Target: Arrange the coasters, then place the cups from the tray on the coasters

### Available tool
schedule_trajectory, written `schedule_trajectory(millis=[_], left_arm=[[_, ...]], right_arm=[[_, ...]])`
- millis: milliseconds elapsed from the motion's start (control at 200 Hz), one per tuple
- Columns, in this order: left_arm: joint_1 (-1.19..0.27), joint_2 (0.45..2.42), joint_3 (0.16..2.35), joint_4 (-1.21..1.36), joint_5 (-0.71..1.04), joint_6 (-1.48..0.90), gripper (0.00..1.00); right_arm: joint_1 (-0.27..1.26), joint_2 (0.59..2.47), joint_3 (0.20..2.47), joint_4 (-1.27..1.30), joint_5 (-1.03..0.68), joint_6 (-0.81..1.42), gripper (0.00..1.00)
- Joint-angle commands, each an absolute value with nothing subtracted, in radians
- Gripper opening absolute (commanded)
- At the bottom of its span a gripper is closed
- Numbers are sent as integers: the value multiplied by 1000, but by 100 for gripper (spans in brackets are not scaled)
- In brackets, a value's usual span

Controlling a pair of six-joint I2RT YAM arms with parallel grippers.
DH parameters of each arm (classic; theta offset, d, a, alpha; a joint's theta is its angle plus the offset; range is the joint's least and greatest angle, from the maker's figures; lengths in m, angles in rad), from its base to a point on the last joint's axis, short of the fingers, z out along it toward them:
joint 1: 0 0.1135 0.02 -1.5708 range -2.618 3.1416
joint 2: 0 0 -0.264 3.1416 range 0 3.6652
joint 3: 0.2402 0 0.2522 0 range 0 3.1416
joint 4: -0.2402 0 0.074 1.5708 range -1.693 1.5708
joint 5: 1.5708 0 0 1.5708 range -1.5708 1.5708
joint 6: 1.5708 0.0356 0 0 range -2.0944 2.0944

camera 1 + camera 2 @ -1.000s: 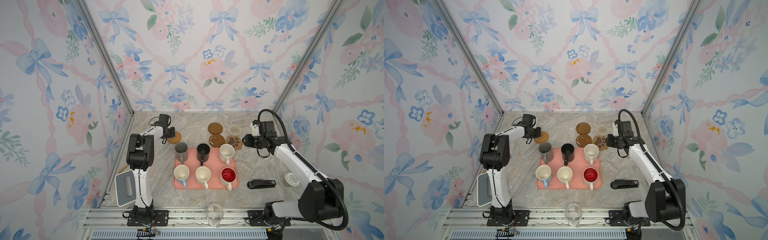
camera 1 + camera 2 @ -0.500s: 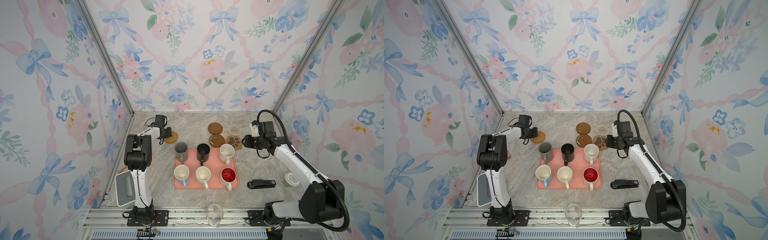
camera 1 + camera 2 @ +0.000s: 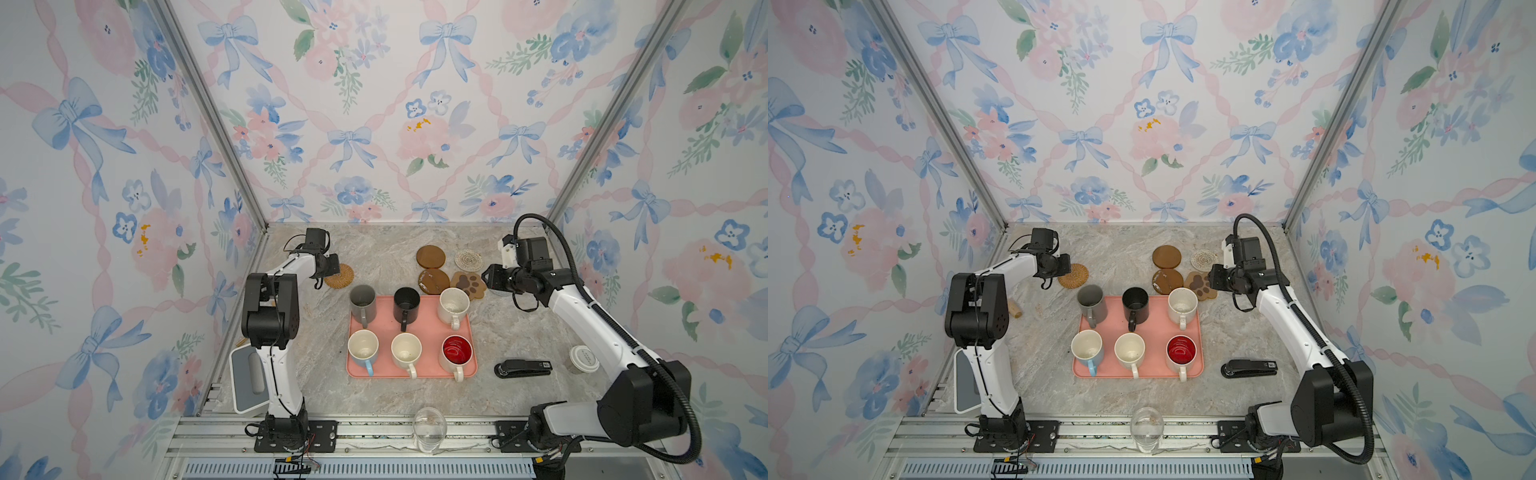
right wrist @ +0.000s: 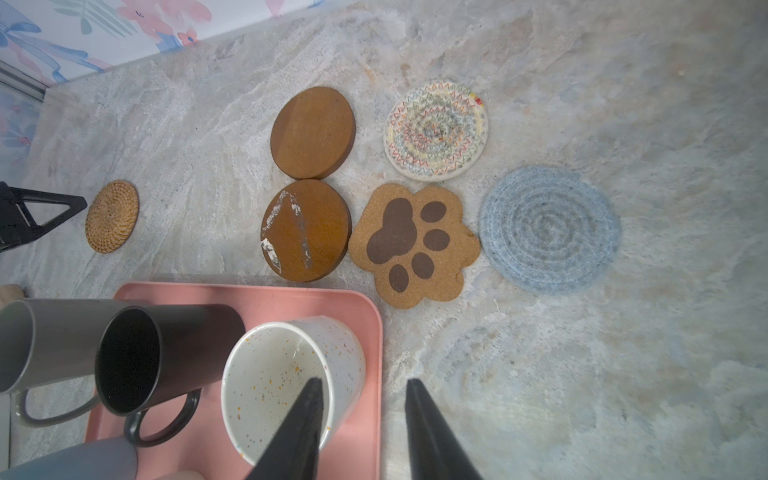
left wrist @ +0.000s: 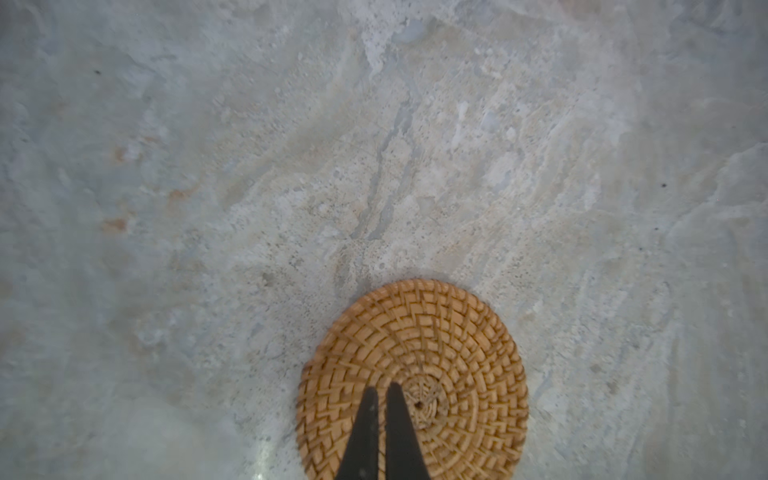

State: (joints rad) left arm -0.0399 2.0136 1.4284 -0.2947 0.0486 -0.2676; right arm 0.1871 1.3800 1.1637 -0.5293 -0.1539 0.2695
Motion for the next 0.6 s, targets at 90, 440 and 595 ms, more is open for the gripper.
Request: schedule_trajectory(millis=[90, 440, 595], left_arm=[[-66, 1854, 1378, -250, 59, -299, 0], [-220, 1560, 1121, 84, 232, -380, 0], [-284, 1441, 1043, 131, 203, -366, 0]], right_arm=[[204, 1469, 1284, -577, -173, 238, 37], [195, 1864, 1652, -786, -231, 159, 0], [189, 1990, 1732, -816, -256, 158, 0]])
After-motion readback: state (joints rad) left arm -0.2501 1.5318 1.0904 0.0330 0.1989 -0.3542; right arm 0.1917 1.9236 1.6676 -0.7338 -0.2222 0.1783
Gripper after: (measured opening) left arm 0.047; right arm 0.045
